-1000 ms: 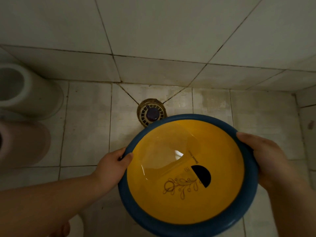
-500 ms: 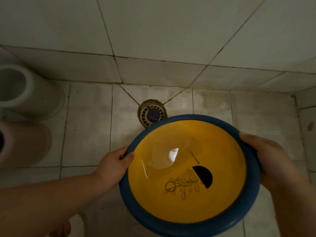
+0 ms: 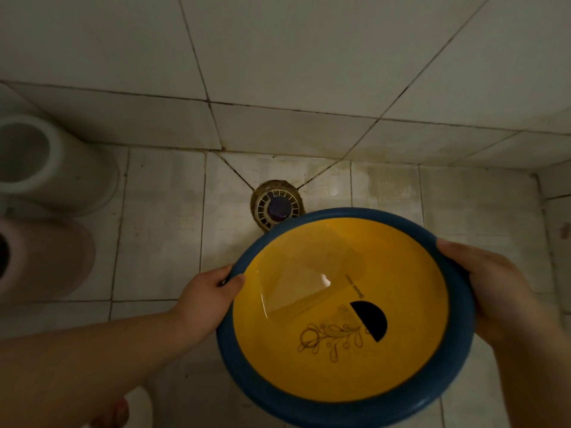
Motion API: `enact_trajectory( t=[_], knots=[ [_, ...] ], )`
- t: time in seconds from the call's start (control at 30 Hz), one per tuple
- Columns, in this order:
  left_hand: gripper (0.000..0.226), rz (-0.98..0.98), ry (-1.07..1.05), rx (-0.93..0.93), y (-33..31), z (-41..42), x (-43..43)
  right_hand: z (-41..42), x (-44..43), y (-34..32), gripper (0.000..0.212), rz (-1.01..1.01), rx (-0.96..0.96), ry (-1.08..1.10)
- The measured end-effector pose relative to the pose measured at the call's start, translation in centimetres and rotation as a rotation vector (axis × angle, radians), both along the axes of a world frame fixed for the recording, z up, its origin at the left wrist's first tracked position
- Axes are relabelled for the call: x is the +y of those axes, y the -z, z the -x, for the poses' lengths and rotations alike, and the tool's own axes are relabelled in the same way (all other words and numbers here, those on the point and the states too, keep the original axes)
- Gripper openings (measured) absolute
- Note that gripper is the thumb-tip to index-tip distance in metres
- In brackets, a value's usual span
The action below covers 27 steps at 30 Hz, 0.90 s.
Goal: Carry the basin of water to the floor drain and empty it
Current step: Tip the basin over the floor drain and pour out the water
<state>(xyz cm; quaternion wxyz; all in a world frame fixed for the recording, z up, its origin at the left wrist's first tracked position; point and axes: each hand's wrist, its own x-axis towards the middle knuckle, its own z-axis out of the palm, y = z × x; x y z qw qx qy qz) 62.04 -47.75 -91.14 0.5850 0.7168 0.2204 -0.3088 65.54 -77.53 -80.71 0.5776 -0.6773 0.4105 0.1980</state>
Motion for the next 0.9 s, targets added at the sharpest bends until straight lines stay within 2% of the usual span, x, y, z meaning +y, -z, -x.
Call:
enact_trajectory(
  t=[0.9],
  knots=[
    [0.022,0.009,-0.018,0.018,0.4,-0.28,-0.25,-0.67,0.27,-0.43,0.02,-0.02,0.005,-0.007]
  ],
)
